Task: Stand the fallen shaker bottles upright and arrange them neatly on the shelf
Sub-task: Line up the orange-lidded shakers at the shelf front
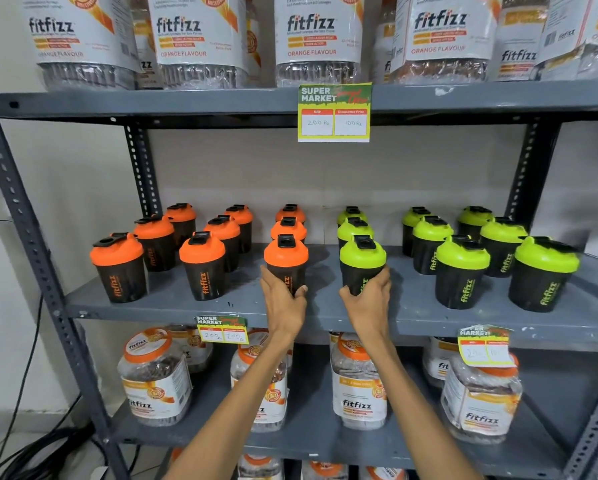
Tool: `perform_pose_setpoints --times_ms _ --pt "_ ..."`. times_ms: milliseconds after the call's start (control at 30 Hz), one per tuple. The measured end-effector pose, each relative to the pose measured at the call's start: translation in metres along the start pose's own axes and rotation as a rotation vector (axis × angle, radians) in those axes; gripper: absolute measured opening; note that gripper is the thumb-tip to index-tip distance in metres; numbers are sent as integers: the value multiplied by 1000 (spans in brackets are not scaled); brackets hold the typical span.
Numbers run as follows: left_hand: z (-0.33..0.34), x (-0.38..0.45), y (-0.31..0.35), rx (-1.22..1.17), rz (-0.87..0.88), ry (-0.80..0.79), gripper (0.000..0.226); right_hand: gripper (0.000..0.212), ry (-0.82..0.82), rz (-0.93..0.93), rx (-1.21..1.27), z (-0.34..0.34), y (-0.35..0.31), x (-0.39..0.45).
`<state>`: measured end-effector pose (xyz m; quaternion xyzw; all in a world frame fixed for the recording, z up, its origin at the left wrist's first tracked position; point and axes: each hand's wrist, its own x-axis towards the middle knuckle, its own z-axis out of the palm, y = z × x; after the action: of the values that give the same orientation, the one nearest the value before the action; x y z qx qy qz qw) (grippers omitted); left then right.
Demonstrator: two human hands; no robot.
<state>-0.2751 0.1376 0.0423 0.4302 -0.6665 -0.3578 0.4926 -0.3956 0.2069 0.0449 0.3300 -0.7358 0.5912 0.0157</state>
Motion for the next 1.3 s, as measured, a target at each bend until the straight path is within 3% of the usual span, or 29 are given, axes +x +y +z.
perform_pose_setpoints --times_ms 233,300,400,533,633,767,900,1133,1300 --pt "-1 -1 -7 -4 8 -2 105 105 -23 -13 48 -8 7 -15" --pt "-7 -9 -12 -3 46 25 104 93 59 -95 78 -11 12 -31" --pt "-26 -31 -27 0 178 114 80 64 163 -255 136 -10 18 -62" --pt "-69 -43 -45 22 330 239 51 39 81 -353 187 11 1 -101" --pt "-105 -30 -55 20 331 343 49 37 8 -398 199 41 -26 -121" --pt "-151 -1 -72 52 286 449 65 35 -9 -399 208 93 -67 -136" --pt "-192 39 -87 151 156 488 87 51 -61 -300 136 149 -102 -140" --pt "-247 90 -113 132 -14 478 107 113 -136 -49 -6 221 -134 -125" --pt "-262 109 -125 83 -20 351 109 113 -104 22 -35 242 -143 -117"
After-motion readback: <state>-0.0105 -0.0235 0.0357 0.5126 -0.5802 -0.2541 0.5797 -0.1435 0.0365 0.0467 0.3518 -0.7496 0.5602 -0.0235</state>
